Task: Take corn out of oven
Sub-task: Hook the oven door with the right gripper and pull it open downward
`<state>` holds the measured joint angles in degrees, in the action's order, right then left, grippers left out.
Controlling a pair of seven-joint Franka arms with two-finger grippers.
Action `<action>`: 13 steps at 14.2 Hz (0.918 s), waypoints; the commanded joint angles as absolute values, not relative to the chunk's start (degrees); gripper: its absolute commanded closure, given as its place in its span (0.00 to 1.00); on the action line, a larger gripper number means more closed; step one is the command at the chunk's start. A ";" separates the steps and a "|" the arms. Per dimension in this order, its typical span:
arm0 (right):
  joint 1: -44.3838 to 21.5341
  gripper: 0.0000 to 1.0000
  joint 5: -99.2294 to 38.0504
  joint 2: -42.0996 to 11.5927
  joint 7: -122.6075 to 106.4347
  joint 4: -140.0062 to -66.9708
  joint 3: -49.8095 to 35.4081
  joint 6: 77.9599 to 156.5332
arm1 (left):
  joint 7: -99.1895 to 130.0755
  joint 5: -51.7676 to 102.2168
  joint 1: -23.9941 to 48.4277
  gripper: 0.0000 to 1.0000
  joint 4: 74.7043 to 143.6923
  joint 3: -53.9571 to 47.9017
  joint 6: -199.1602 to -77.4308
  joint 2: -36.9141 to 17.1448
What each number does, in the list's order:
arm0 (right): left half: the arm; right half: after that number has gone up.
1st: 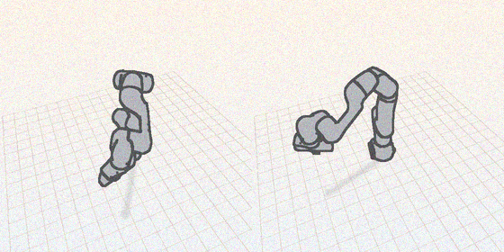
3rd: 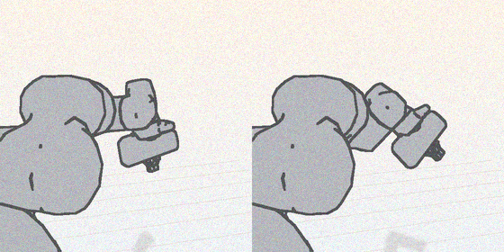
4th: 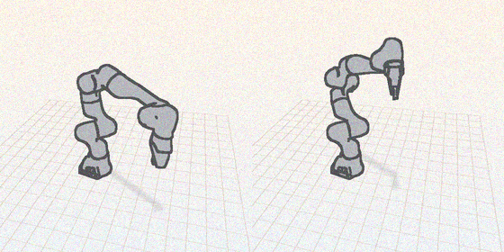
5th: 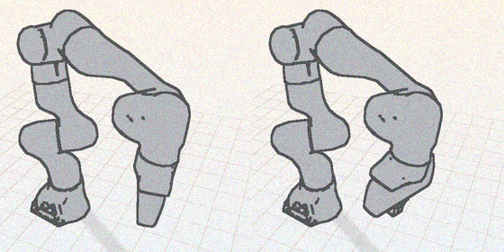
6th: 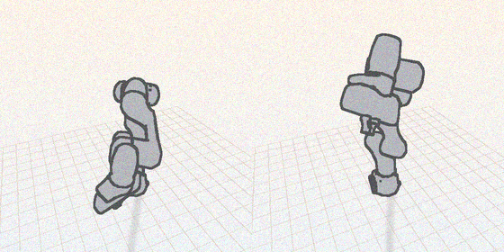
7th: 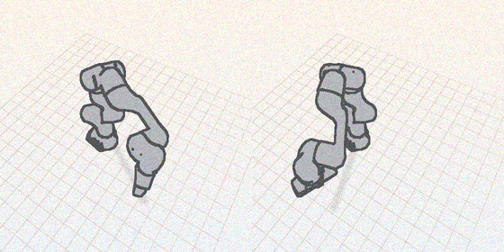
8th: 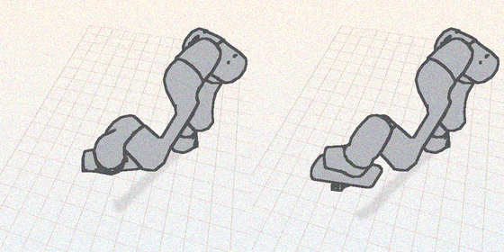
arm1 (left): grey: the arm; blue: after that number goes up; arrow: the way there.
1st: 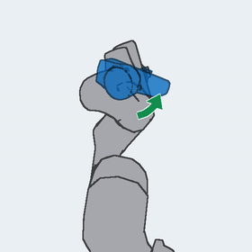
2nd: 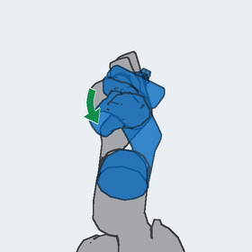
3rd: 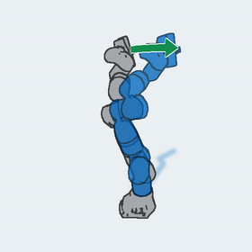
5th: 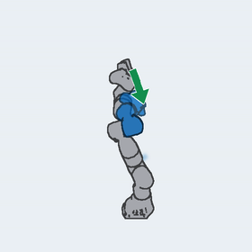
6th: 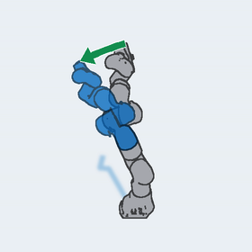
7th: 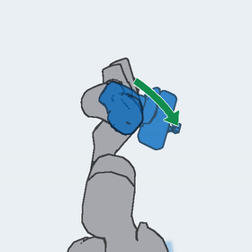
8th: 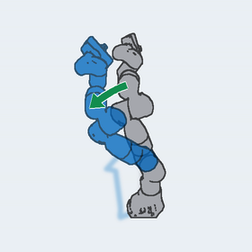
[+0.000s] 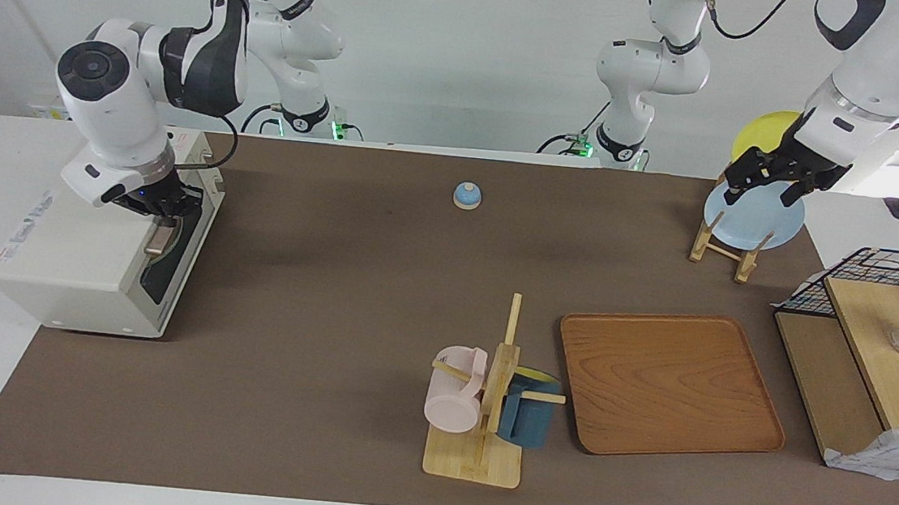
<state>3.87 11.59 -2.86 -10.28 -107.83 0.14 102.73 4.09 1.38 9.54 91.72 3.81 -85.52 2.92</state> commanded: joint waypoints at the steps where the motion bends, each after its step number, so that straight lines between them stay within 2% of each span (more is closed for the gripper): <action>1: 1.68 1.00 12.57 -6.41 -7.05 -109.16 0.00 107.22 | 3.69 0.97 9.76 0.00 91.93 3.87 -85.34 3.78; 5: -2.19 1.00 12.13 -10.36 -0.54 -109.25 0.00 112.48 | 3.52 0.97 9.23 0.00 92.02 4.04 -85.08 3.78; 10: -4.47 1.00 11.86 -18.27 2.63 -109.77 -0.26 121.88 | 3.78 0.97 9.67 0.00 92.11 4.04 -84.81 3.78; 13: -4.66 1.00 11.78 -18.90 3.16 -111.35 -0.35 123.40 | 3.87 0.97 9.14 0.00 92.11 4.22 -84.82 3.78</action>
<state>-5.81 9.93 -19.01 3.25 -110.50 -1.47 121.96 4.09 1.38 9.44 91.72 4.01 -85.47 2.92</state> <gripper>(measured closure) 0.991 0.000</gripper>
